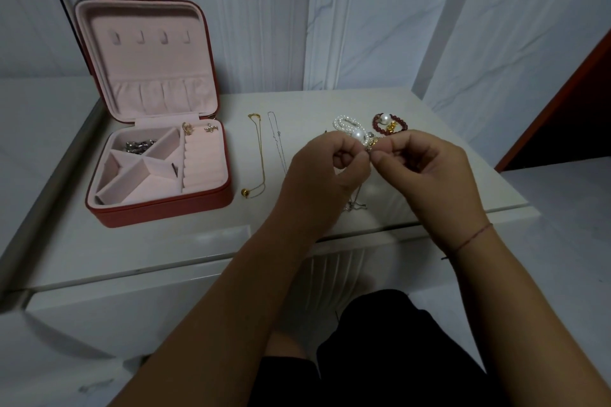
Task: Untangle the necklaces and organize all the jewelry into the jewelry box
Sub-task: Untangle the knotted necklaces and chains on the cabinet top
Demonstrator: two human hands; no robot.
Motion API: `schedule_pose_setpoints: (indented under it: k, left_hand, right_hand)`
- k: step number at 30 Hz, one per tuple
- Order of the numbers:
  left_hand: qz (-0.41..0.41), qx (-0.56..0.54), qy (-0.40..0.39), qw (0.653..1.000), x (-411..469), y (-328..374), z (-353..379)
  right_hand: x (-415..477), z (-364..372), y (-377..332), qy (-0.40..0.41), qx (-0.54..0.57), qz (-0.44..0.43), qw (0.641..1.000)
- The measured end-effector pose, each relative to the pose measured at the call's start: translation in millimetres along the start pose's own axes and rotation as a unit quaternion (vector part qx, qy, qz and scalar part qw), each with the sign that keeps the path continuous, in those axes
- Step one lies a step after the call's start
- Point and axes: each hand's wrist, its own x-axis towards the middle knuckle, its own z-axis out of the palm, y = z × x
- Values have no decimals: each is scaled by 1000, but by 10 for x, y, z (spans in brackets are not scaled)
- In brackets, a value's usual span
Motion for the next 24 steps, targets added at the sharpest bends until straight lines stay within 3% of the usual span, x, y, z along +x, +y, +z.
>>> schedule_pose_setpoints:
  k: [7,16,24]
  left_hand:
    - [93,103,23,990,19,-48,4]
    - [189,233,64,952,66,-34,1]
    - [170,192,46,966,51,-49,33]
  right_hand:
    - [-4,-45,3,-5,-12,-9,1000]
    - [-10,-65,-27,-18,-65,-1,998]
    - [0,-43,-6,-23,-83,19,996]
